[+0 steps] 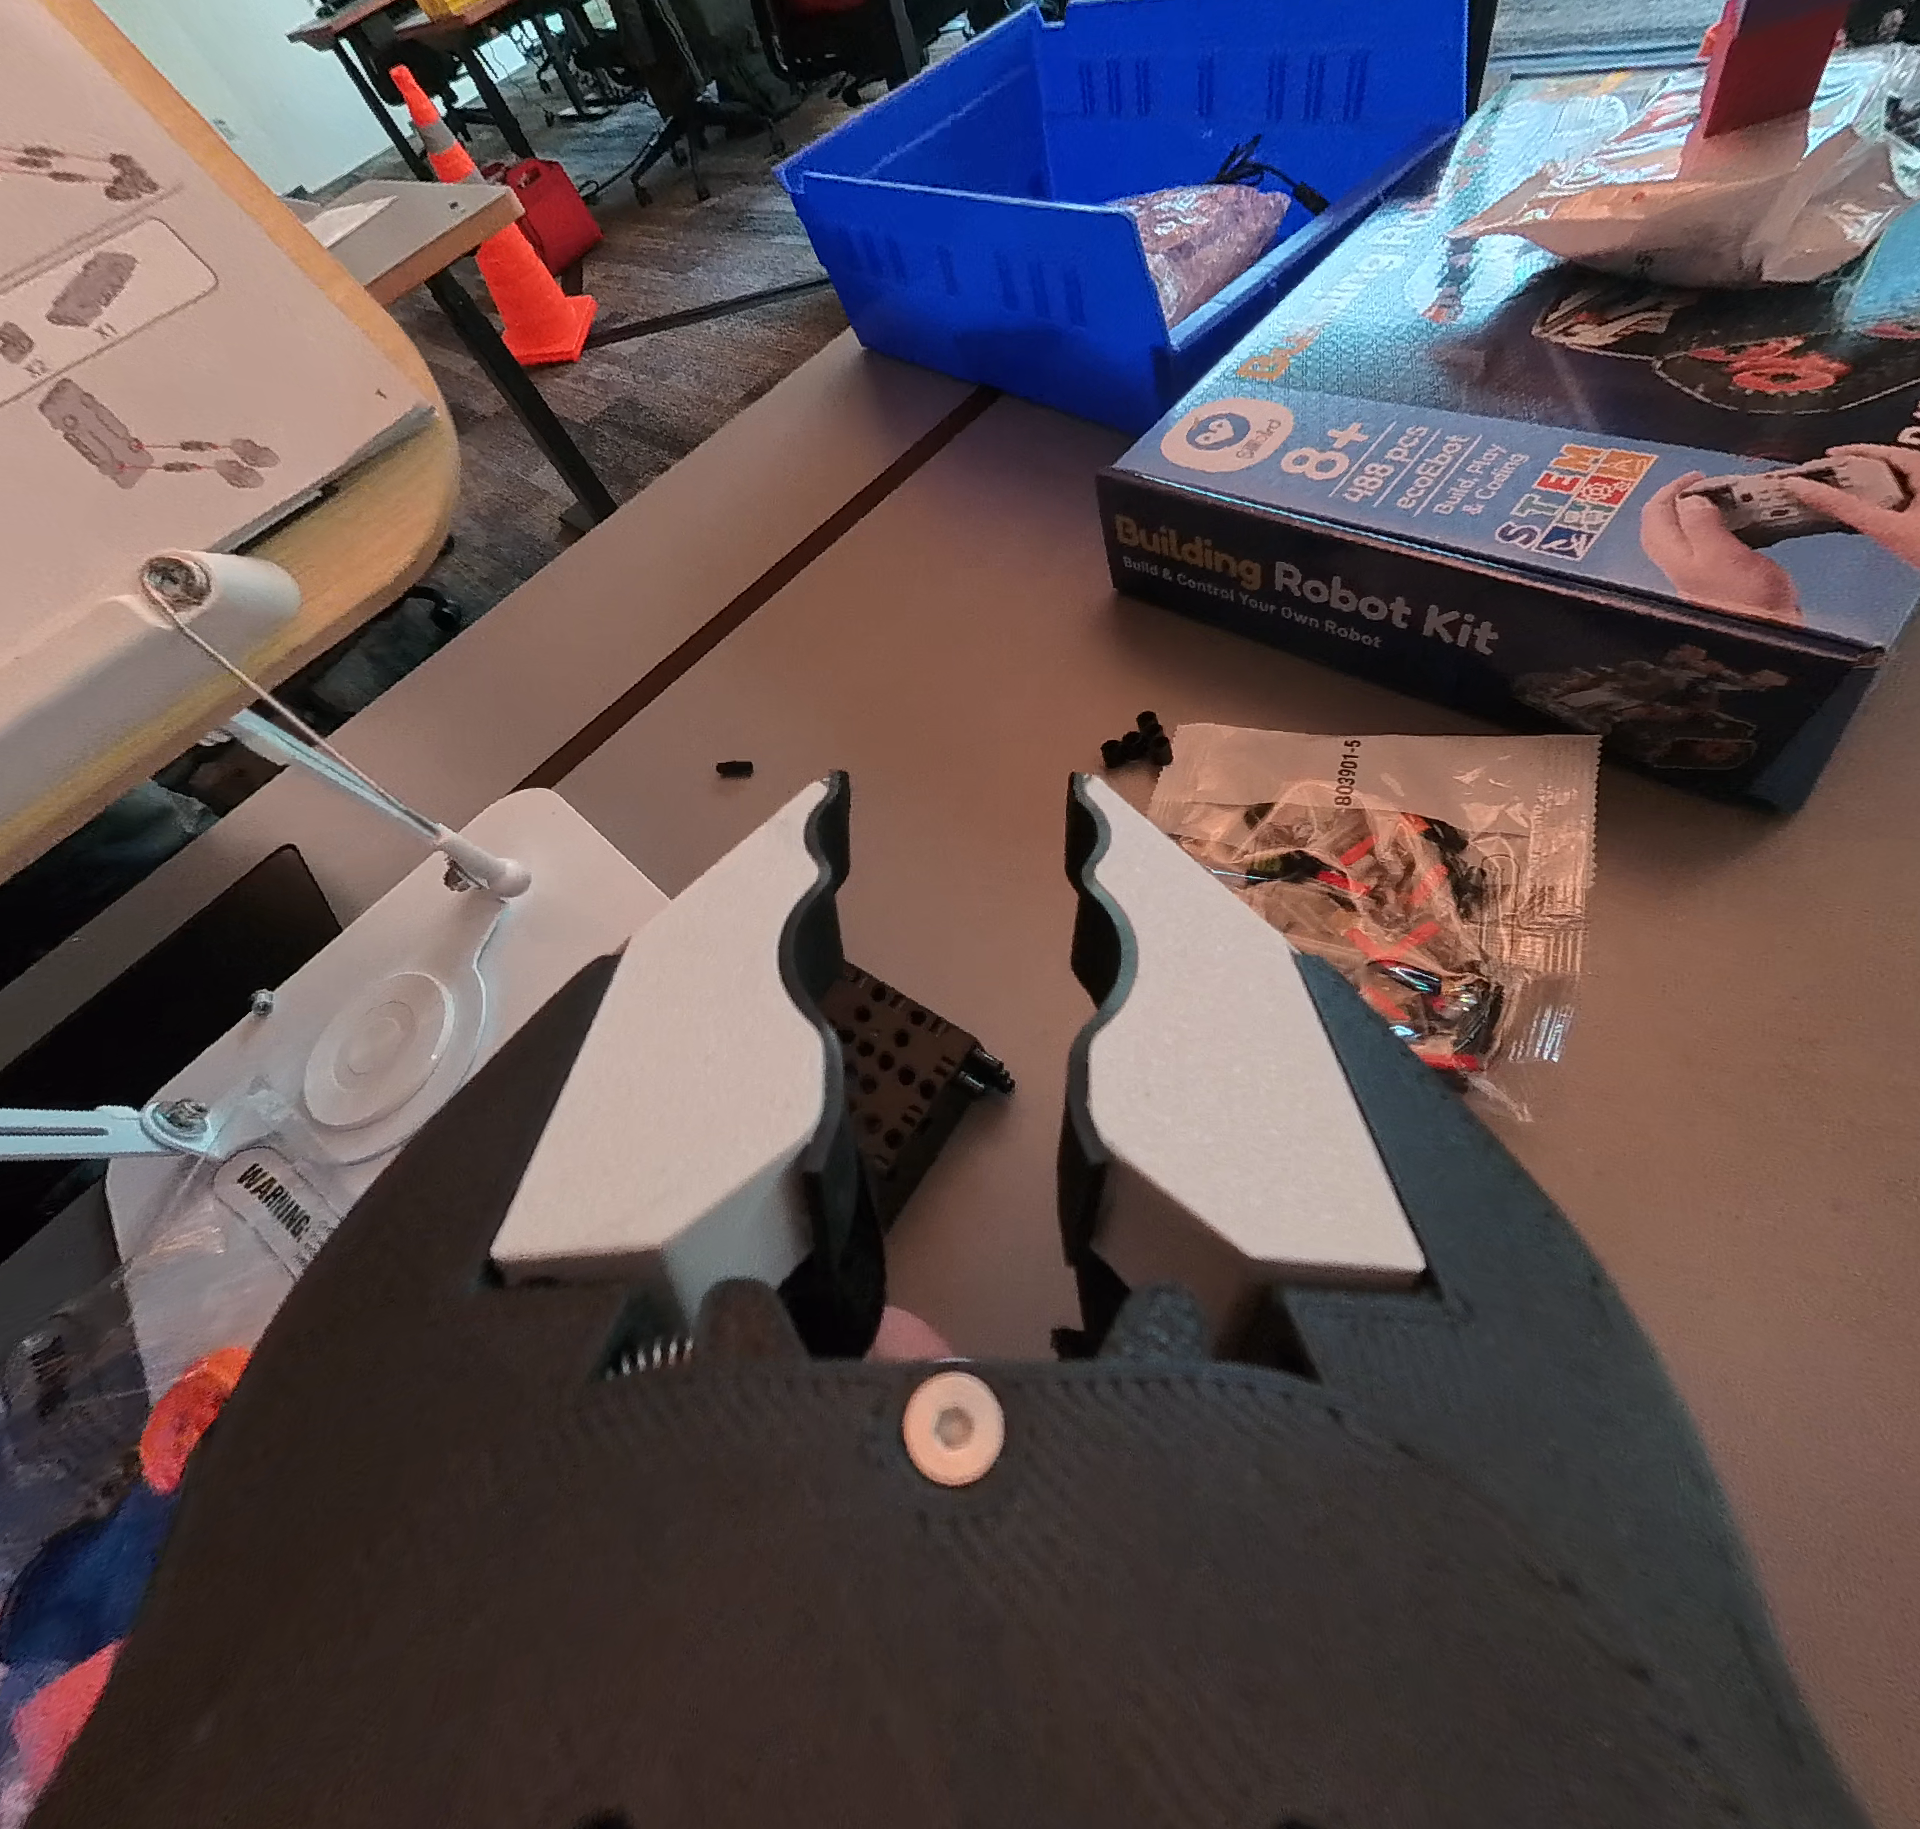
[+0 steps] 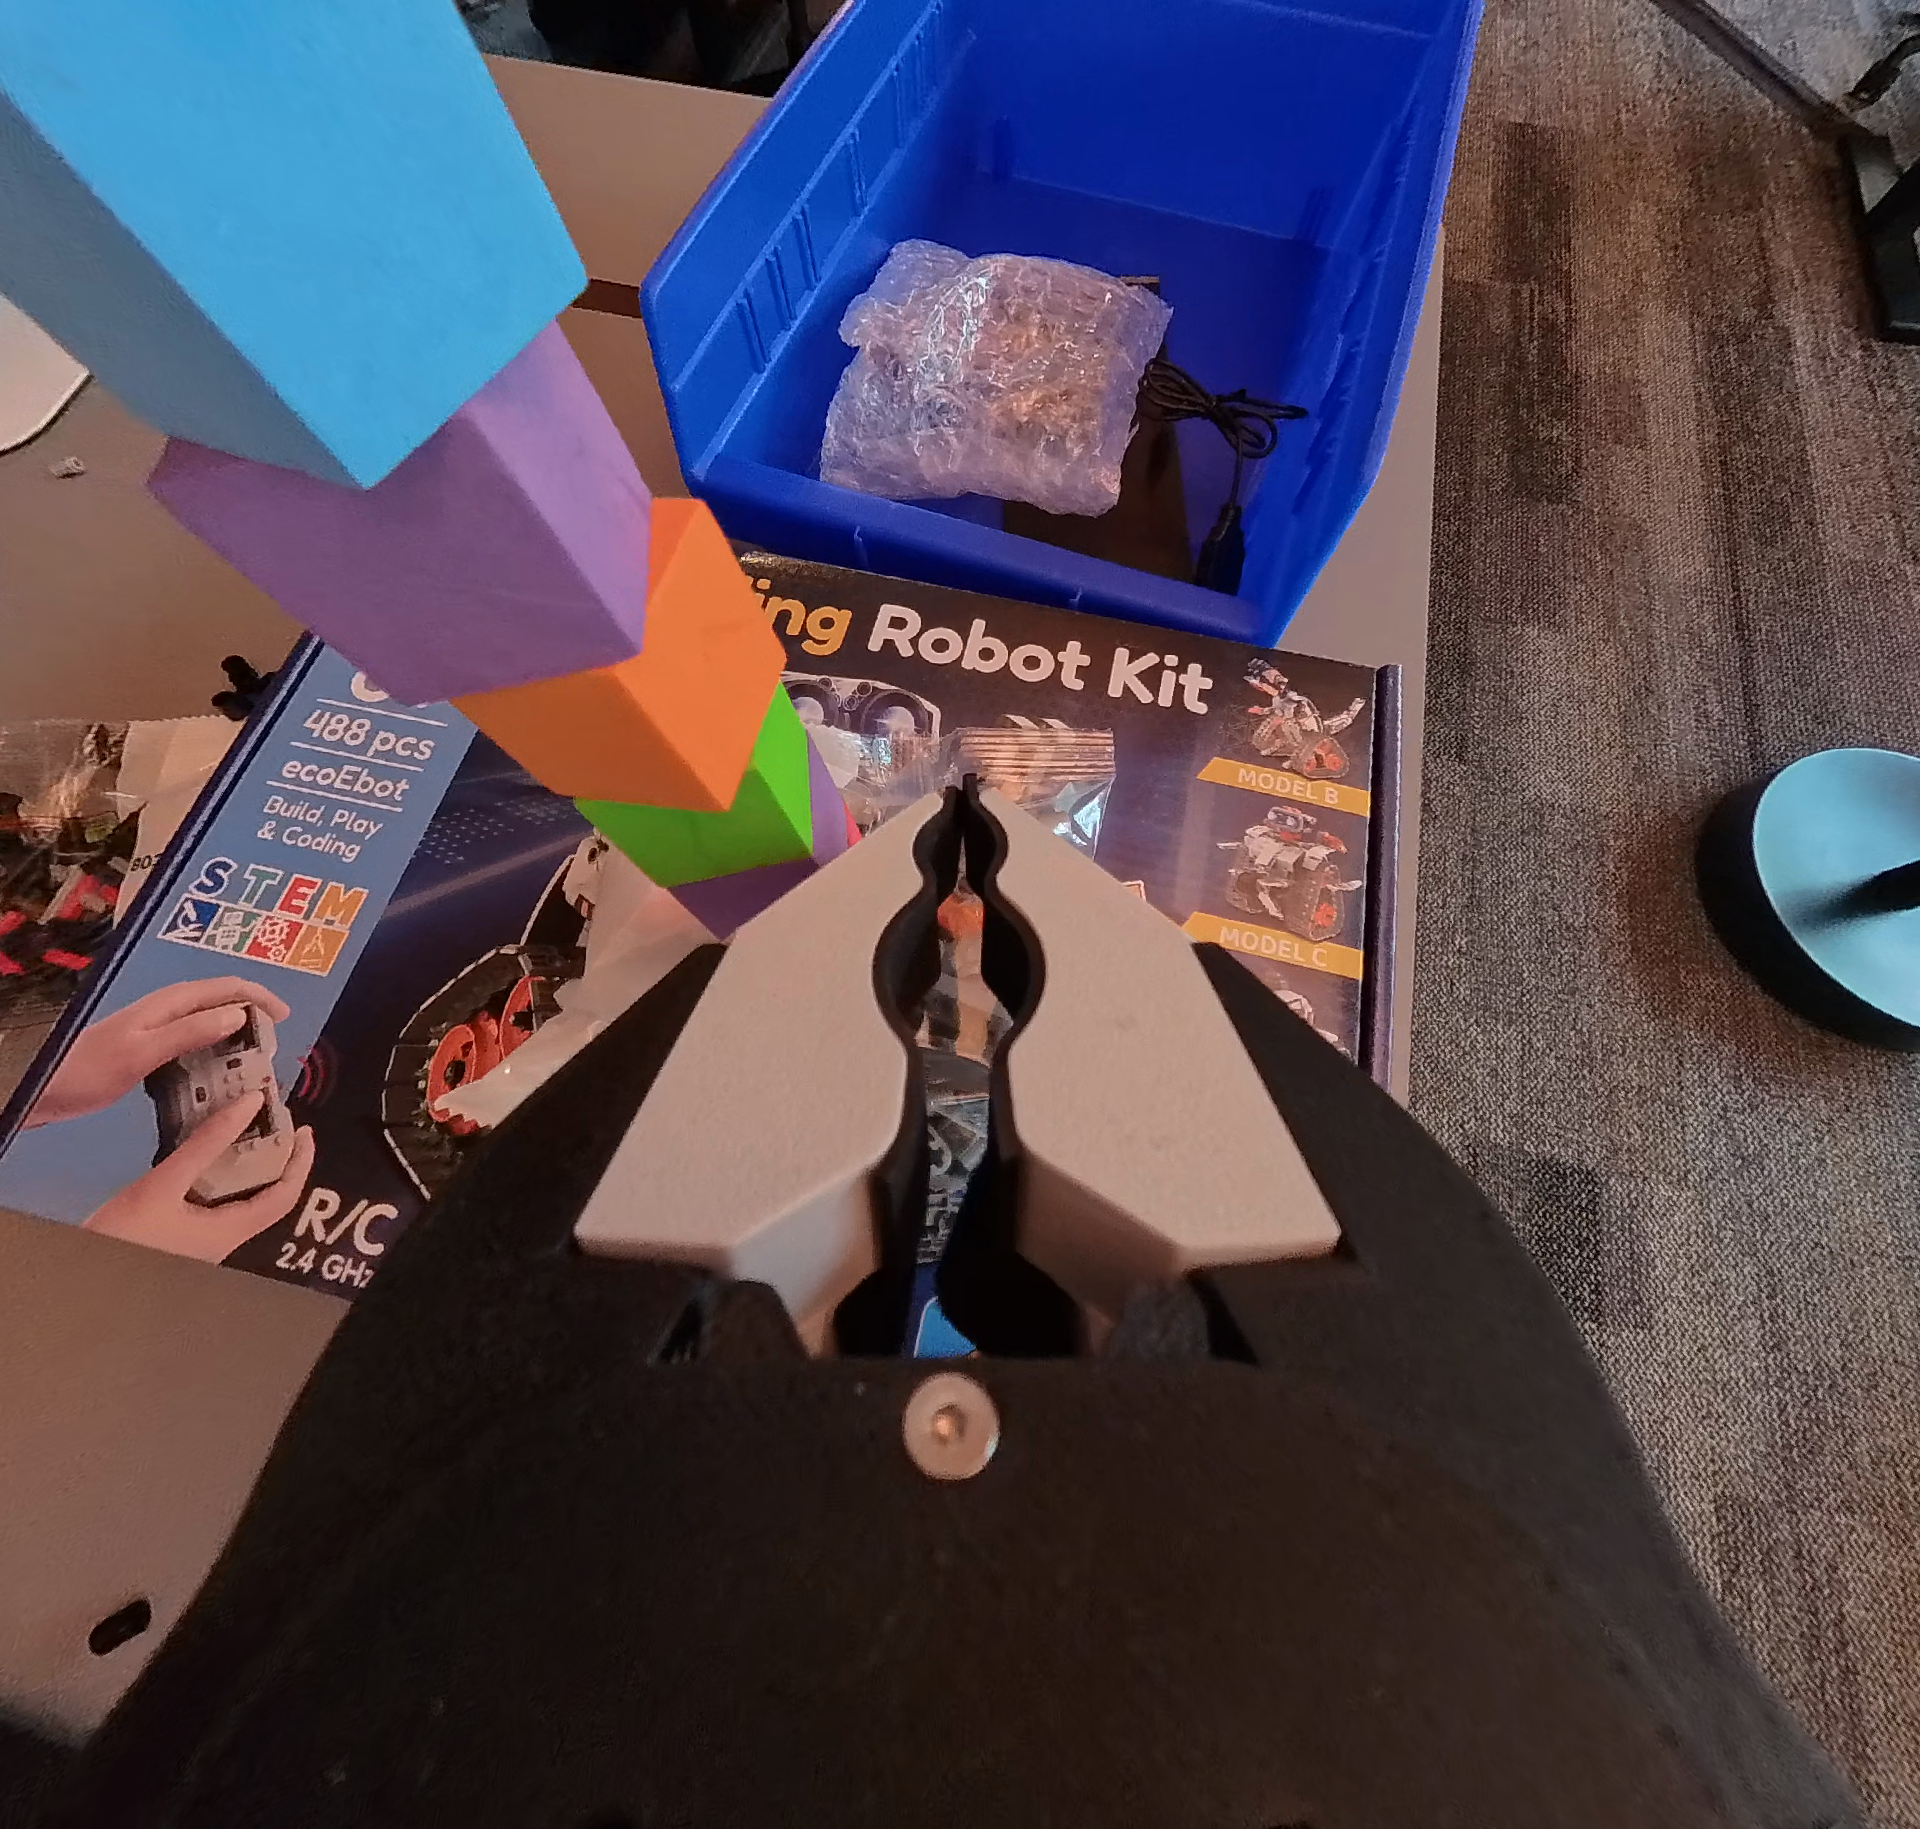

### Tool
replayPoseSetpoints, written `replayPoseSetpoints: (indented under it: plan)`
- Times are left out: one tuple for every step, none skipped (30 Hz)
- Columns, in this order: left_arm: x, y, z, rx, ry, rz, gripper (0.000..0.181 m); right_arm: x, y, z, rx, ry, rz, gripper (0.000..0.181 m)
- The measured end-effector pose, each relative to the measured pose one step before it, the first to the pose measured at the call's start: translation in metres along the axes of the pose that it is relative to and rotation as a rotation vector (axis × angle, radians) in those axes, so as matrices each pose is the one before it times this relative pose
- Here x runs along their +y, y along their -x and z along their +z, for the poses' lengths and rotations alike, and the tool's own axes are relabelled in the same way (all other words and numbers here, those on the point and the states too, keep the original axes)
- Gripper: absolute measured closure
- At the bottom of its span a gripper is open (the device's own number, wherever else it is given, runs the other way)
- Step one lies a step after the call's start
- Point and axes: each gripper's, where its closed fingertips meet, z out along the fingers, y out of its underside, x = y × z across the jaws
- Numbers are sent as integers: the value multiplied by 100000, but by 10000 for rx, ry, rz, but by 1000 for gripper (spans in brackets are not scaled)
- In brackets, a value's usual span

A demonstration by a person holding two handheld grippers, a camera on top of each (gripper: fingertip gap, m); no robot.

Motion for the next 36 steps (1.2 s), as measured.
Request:
replayPoseSetpoints:
  plan:
    - [-149, 110, -150, -11, -65, -43, 141, 6, 24, 11, 7, -12, 6, 181]
    - [-153, 101, -142, -5, -62, -34, 141, 3, 42, 7, -2, -5, 4, 181]
    - [-157, 96, -136, -11, -55, -13, 141, 8, -3, -5, 10, -9, 3, 181]
    - [-140, 52, -108, 3, -41, -8, 141, -11, -3, -2, 8, -14, 10, 181]
    - [-96, -11, -86, 18, -22, -3, 141, 0, -5, -12, -3, -10, 16, 181]
    - [-81, -47, -84, 15, -11, 30, 141, 2, -19, -28, 10, -20, 15, 181]
    - [-88, -61, -78, -2, -9, 62, 141, -12, -4, -25, 4, -32, 15, 181]
    - [-101, -82, -53, -6, -11, 76, 141, -11, 5, -21, 2, -28, 15, 181]
    - [-73, -145, -14, 23, 5, 72, 141, 20, -5, -34, 10, -18, 14, 181]
    - [-67, -169, 14, 34, 2, 63, 141, 16, -6, -11, 15, -17, 15, 181]
    - [-47, -174, 36, 29, 0, 55, 141, 28, 7, -3, 8, -12, 12, 181]
    - [-20, -166, 39, 22, 8, 61, 141, 43, 17, 7, 6, -1, 4, 181]
    - [-3, -124, 33, 13, 13, 62, 141, 30, 34, 6, 10, -3, -3, 181]
    - [-10, -127, 31, 21, 10, 41, 141, 11, 44, -8, 8, -7, -5, 181]
    - [-16, -133, 30, 37, -5, 14, 141, -8, 57, 0, 4, -9, -12, 181]
    - [-22, -132, 3, 43, -4, 11, 141, -9, 52, 1, 16, -9, -18, 181]
    - [-47, -78, -32, 16, -10, 31, 141, -9, 11, -18, 30, -10, -8, 181]
    - [-84, -31, -76, -10, -21, 39, 141, -44, -16, -26, 25, -27, 12, 181]
    - [-143, -9, -119, -18, -37, 57, 142, -73, -8, -44, 6, -46, 35, 181]
    - [-191, 36, -174, -38, -51, 71, 142, -83, -16, -44, -1, -57, 39, 181]
    - [-204, 87, -204, -59, -62, 59, 142, -72, -23, -53, 14, -50, 28, 181]
    - [-206, 91, -223, -46, -59, 42, 142, -45, -45, -57, 24, -37, 17, 181]
    - [-216, 70, -250, -28, -66, 50, 142, -53, -24, -66, 22, -39, 13, 181]
    - [-211, 71, -252, -23, -60, 58, 143, -40, -9, -66, 14, -38, 6, 181]
    - [-202, 56, -289, -8, -33, 66, 143, -10, 26, -49, 6, -19, -9, 181]
    - [-224, 16, -334, 25, -26, 74, 143, 21, 13, -45, 17, -8, -25, 181]
    - [-312, -65, -402, 79, -45, 68, 143, 16, -12, -57, 31, -9, -23, 181]
    - [-264, -11, -481, 46, -17, 80, 143, 15, -27, -61, 23, -13, -8, 181]
    - [-147, 168, -632, -75, 15, 160, 143, -3, -40, -85, 23, -22, 1, 181]
    - [-60, 492, -823, -267, -16, 233, 144, -17, -40, -99, 22, -45, 6, 181]
    - [171, 700, -972, -338, 15, 230, 144, -10, -19, -92, 4, -58, 20, 181]
    - [499, 858, -1055, -348, 57, 208, 144, 19, -15, -84, -2, -47, 25, 181]
    - [852, 1222, -1034, -429, 123, 142, 145, 44, -23, -74, 9, -37, 4, 181]
    - [1179, 1850, -1006, -622, 230, 28, 145, 35, -49, -101, 31, -39, -19, 181]
    - [1257, 2213, -996, -668, 221, -67, 145, 38, -96, -112, 53, -41, -23, 181]
    - [1337, 1904, -932, -318, 234, -85, 147, 45, -90, -93, 41, -46, -8, 181]
